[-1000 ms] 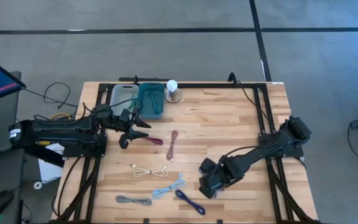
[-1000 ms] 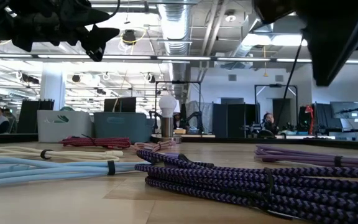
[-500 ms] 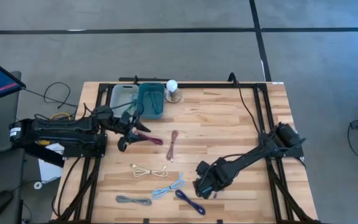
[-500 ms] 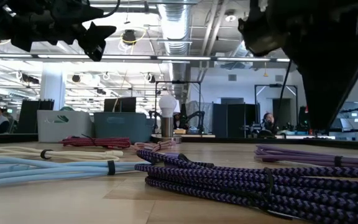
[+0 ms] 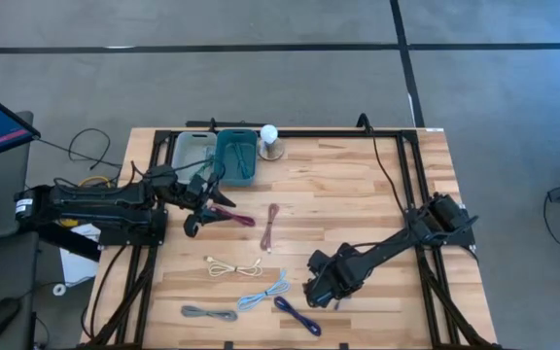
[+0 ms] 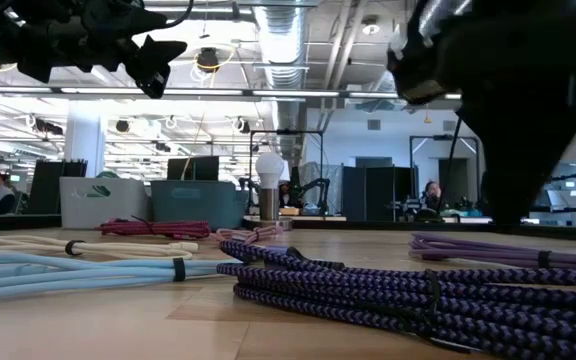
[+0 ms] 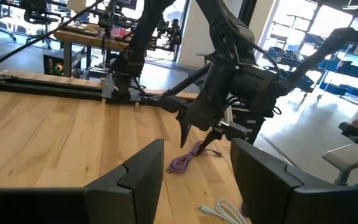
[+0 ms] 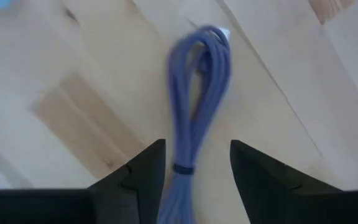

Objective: Pick & Place USB Port
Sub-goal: Put the purple charger cable into the gray bin

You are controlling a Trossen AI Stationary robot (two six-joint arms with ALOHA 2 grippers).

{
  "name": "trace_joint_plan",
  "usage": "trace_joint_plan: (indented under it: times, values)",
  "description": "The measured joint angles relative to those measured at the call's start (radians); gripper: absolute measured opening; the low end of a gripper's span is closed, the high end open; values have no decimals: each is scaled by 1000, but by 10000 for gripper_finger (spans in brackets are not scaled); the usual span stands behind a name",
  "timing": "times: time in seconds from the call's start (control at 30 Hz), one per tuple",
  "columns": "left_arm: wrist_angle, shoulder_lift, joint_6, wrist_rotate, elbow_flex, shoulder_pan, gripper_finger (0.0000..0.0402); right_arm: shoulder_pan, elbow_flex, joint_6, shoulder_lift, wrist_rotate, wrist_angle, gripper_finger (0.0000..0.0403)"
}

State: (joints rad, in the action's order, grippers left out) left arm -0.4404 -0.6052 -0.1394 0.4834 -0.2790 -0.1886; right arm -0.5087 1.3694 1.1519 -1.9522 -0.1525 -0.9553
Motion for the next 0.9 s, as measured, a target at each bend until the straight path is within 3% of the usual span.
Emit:
trace_joint_plan:
  times: [0.6,0.9]
  values:
    - [7,0,0,0,0,0,186,0,-104,0,0,47,156,122]
    - [14,0,0,1,0,0,186,-2,-133,-18,6,24,163,19]
